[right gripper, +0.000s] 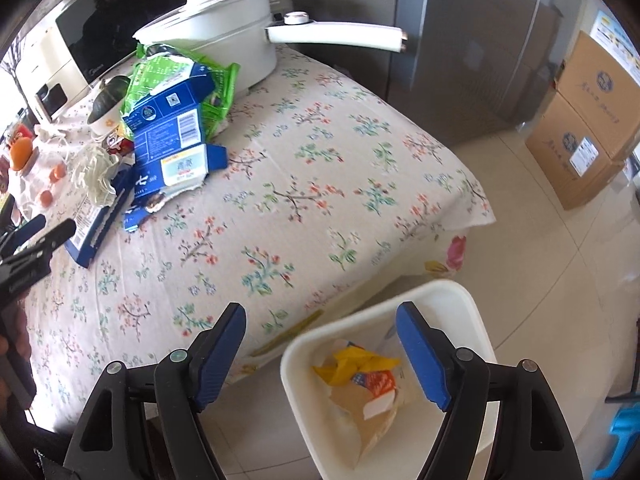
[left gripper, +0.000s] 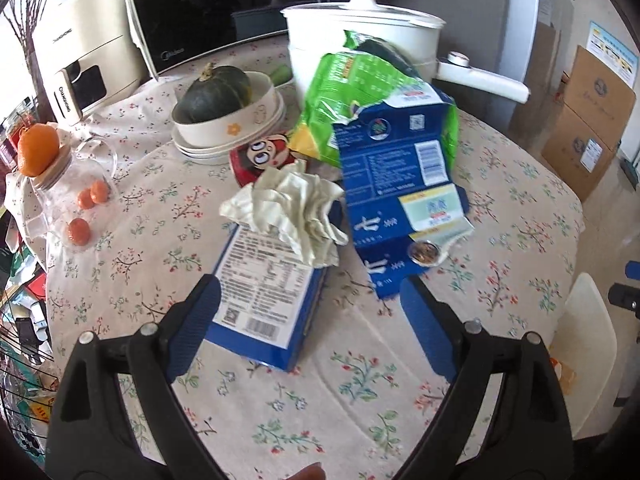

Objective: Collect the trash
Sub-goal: 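Move the left tool to the crumpled tissue and grasp it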

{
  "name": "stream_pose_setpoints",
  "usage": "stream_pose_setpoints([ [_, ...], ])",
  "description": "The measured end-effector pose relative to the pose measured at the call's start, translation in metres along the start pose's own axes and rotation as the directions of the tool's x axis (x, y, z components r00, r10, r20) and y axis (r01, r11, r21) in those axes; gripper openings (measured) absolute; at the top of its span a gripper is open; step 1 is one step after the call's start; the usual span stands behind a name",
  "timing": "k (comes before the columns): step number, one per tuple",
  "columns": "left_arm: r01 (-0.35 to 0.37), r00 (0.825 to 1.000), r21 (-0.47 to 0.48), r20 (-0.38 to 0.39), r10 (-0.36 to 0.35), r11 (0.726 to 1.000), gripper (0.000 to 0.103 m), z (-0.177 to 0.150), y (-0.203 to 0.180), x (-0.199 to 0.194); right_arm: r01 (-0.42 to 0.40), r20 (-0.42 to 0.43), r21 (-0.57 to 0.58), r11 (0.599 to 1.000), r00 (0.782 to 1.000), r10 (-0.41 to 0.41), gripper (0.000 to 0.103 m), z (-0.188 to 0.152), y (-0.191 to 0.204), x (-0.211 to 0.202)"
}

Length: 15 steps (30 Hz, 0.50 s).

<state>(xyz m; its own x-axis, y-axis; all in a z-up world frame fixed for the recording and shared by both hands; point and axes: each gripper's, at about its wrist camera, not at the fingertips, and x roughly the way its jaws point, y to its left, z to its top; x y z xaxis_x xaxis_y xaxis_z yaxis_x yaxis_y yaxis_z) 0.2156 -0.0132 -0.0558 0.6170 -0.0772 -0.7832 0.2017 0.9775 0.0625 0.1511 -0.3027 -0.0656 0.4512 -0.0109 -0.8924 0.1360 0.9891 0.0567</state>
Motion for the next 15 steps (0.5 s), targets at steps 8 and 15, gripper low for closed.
stream_pose_setpoints([
  [8,0.051,0.999,-0.202,0.028,-0.047,0.978,0.091,0.017,0.044,0.045,0.021,0.019,-0.025,0.999,1.0,-0.02,0.08,0.036,0.028,0.016],
  [15,0.097,0.994,-0.243,0.066,-0.084,0.965,0.084,0.027,0.044,0.066,0.024,-0.01,-0.025,0.999,1.0,-0.024,0.08,0.051,0.04,0.037],
])
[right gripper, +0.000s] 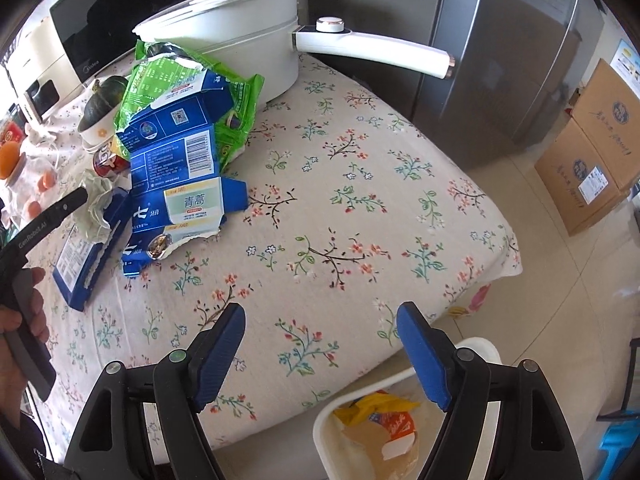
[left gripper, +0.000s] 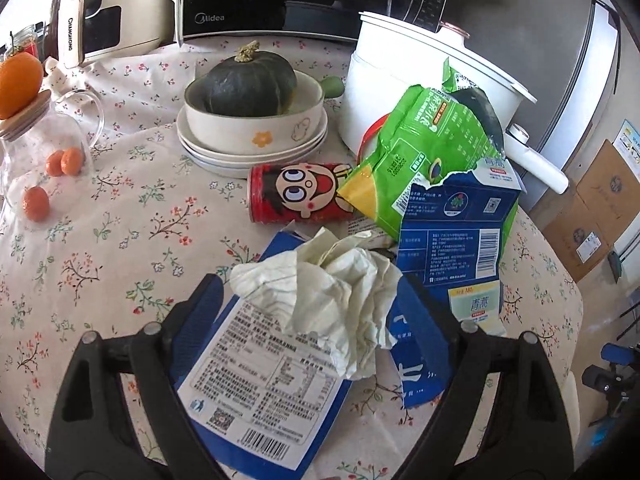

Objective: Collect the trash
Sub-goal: 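Move the left tool to the crumpled tissue and grasp it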

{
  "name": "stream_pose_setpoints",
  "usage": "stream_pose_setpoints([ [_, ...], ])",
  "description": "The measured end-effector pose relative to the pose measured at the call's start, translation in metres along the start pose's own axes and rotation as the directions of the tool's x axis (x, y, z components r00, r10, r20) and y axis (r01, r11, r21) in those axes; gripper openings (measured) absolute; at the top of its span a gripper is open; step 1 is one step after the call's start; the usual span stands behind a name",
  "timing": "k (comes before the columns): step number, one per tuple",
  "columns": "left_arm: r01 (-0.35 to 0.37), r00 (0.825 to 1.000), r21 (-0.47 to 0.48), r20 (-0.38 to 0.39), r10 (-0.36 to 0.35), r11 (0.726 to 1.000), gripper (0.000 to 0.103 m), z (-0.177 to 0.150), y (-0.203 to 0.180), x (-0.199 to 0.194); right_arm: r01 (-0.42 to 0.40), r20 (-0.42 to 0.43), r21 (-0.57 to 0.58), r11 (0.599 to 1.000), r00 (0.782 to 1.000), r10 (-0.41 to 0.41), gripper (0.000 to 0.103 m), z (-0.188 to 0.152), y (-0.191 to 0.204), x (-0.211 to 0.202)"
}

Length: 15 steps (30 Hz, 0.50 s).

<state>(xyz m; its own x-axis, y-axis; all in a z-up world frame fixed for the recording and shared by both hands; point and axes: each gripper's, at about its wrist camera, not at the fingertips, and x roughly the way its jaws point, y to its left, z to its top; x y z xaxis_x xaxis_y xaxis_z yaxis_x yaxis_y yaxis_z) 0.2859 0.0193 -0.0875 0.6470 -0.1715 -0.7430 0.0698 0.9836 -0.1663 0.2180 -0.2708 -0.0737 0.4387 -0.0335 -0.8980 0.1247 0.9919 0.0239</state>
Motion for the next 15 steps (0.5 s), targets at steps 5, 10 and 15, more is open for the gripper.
stream_pose_setpoints([
  [5,0.024,0.999,-0.046,-0.04,-0.026,0.999,0.05,0.0,0.008,0.012,0.0,-0.008,-0.016,1.0,1.0,0.0,0.08,0.002,0.008,0.006],
  [10,0.047,0.999,-0.046,-0.025,-0.048,0.998,0.029,0.002,0.012,0.005,0.002,-0.01,-0.013,1.0,1.0,-0.002,0.08,0.002,0.011,0.008],
  [15,0.056,0.997,-0.061,-0.044,-0.058,0.997,0.02,0.002,0.016,-0.008,0.004,0.001,-0.022,1.0,1.0,-0.004,0.08,0.002,0.018,0.009],
])
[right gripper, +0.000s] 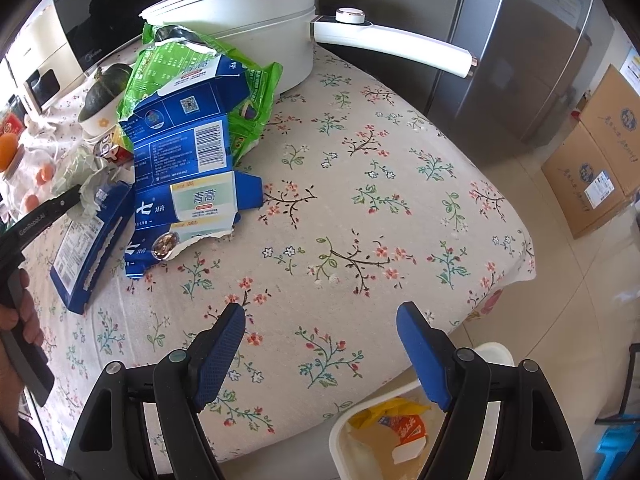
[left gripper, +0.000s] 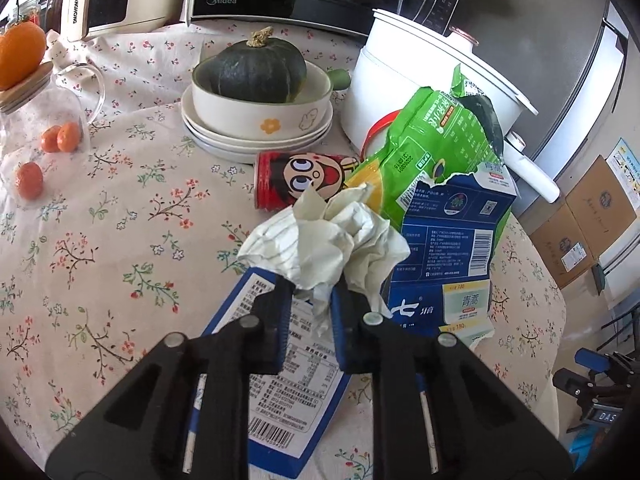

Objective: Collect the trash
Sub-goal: 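Move the left tool to the crumpled tissue and grasp it, then lower the right tool onto the blue snack box while the left tool holds the tissue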

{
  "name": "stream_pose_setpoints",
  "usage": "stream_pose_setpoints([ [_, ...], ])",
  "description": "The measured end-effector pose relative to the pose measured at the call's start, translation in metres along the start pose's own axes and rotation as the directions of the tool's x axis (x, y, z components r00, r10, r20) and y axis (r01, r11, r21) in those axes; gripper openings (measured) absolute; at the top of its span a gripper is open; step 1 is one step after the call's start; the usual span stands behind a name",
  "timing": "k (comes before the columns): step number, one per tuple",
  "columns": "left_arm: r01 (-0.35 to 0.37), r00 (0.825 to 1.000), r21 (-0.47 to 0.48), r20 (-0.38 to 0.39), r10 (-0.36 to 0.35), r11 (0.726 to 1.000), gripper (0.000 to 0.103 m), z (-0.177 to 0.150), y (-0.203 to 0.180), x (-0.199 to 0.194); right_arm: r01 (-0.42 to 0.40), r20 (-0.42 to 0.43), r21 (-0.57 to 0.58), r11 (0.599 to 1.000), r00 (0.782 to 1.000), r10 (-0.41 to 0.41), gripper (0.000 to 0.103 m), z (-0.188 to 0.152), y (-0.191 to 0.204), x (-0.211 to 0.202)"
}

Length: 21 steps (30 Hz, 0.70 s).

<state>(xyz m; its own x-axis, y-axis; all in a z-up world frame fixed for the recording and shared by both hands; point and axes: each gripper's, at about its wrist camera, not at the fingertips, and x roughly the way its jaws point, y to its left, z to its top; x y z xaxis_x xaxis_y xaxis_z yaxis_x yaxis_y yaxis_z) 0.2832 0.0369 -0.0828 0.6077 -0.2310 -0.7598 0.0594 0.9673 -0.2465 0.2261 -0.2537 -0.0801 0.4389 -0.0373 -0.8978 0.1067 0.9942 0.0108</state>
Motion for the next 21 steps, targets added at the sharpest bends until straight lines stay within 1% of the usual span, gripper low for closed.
stream_pose_setpoints([
  [5,-0.007,1.0,0.011,-0.016,0.007,1.0,0.019,-0.003,-0.001,-0.024,-0.025,0.013,-0.002,1.0,1.0,0.025,0.08,0.005,0.012,0.005],
  [10,-0.021,0.999,0.029,-0.025,0.022,0.999,0.019,-0.007,0.003,-0.051,-0.084,0.02,0.001,0.996,0.996,0.084,0.08,0.014,0.029,0.017],
  [12,-0.022,0.999,0.027,-0.028,0.023,0.999,0.019,-0.009,0.007,-0.06,-0.12,0.04,-0.01,0.993,0.992,0.12,0.08,0.022,0.035,0.022],
  [14,-0.022,0.999,0.029,-0.033,0.023,0.999,0.019,-0.01,0.01,-0.068,-0.121,0.076,-0.048,0.991,0.989,0.125,0.08,0.033,0.042,0.026],
  [16,-0.013,0.999,0.032,-0.03,0.014,0.999,0.019,-0.011,0.013,-0.075,-0.127,0.114,-0.098,0.987,0.984,0.138,0.08,0.045,0.047,0.03],
  [18,-0.013,0.999,0.034,-0.031,0.014,0.999,0.019,-0.013,0.017,-0.08,-0.158,0.133,-0.125,0.98,0.976,0.174,0.08,0.055,0.048,0.034],
  [21,-0.003,0.999,0.016,-0.034,0.004,1.0,0.019,-0.012,0.022,-0.085,-0.225,0.125,-0.147,0.963,0.962,0.244,0.08,0.065,0.048,0.048],
])
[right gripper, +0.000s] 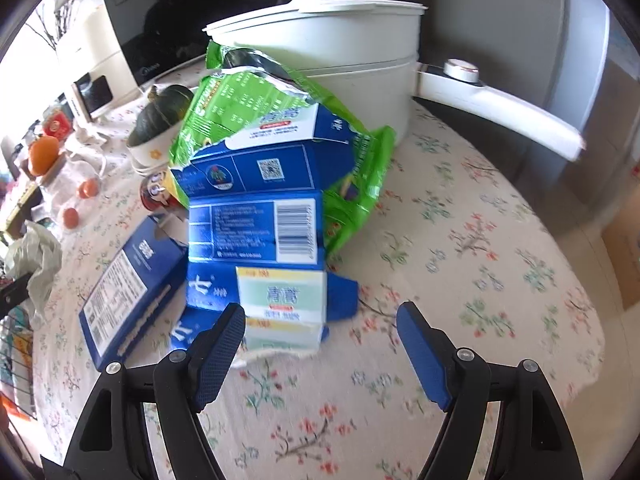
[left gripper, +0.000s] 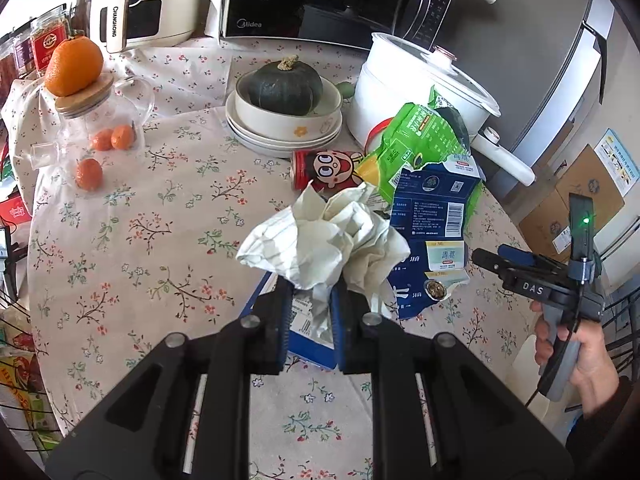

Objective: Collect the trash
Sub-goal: 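Lower the right tool onto the blue snack box while the left tool holds the tissue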

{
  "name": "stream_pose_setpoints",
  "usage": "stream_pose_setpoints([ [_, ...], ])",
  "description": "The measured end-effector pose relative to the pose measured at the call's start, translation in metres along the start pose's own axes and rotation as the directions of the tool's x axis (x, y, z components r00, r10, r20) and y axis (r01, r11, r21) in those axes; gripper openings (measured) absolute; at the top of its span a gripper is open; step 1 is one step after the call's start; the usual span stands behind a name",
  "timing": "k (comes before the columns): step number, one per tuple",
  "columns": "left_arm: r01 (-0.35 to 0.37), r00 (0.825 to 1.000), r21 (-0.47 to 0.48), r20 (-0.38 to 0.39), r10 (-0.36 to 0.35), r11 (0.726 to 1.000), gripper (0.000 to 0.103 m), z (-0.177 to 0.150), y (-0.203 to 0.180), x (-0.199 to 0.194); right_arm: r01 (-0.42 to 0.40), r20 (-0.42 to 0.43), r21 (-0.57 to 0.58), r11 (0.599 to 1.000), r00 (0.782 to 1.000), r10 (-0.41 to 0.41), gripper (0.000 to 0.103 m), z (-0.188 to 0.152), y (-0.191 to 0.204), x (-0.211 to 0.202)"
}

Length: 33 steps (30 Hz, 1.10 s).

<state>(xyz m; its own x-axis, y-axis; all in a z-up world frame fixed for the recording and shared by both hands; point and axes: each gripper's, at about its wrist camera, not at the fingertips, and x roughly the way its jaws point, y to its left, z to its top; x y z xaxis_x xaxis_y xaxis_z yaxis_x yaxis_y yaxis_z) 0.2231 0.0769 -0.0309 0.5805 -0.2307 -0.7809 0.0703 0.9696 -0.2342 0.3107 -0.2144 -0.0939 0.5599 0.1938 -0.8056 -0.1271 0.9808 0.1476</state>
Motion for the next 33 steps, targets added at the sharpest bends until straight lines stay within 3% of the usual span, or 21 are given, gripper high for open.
stream_pose_setpoints([
  [12,0.009,1.0,0.006,0.0,-0.009,1.0,0.019,0.001,-0.002,-0.001,-0.098,-0.039,-0.018,0.995,0.995,0.097,0.076,0.02,-0.008,0.055],
  [17,0.011,1.0,0.003,-0.002,-0.011,1.0,0.019,0.002,-0.004,-0.001,-0.166,-0.066,-0.003,0.986,0.984,0.166,0.05,0.012,-0.004,0.059],
  [19,0.012,1.0,0.002,0.001,-0.012,1.0,0.019,0.002,-0.004,-0.002,-0.206,-0.084,0.001,0.979,0.975,0.205,0.019,0.007,-0.002,0.057],
  [20,0.012,1.0,0.002,0.001,-0.012,1.0,0.019,0.001,-0.004,-0.003,-0.229,-0.094,-0.001,0.973,0.969,0.228,0.016,0.004,0.0,0.055],
  [23,0.014,1.0,-0.006,0.004,-0.014,1.0,0.019,0.001,-0.002,-0.006,-0.287,-0.116,-0.024,0.958,0.952,0.283,0.016,-0.005,0.011,0.046],
  [27,0.02,1.0,-0.021,0.011,-0.019,1.0,0.019,0.001,0.002,-0.012,-0.242,-0.12,-0.046,0.969,0.964,0.235,0.019,-0.006,0.023,0.037],
  [29,0.023,1.0,-0.022,0.014,-0.023,0.999,0.019,0.001,0.003,-0.014,-0.231,-0.102,-0.025,0.973,0.968,0.228,0.031,0.0,0.022,0.035],
  [31,0.025,1.0,-0.021,0.012,-0.025,0.999,0.019,0.0,0.004,-0.014,-0.224,-0.067,-0.002,0.975,0.972,0.223,0.056,0.007,0.019,0.033],
  [33,0.023,1.0,-0.021,0.008,-0.023,1.0,0.019,0.0,0.005,-0.012,-0.25,-0.043,0.029,0.968,0.967,0.251,0.058,0.012,0.017,0.035],
])
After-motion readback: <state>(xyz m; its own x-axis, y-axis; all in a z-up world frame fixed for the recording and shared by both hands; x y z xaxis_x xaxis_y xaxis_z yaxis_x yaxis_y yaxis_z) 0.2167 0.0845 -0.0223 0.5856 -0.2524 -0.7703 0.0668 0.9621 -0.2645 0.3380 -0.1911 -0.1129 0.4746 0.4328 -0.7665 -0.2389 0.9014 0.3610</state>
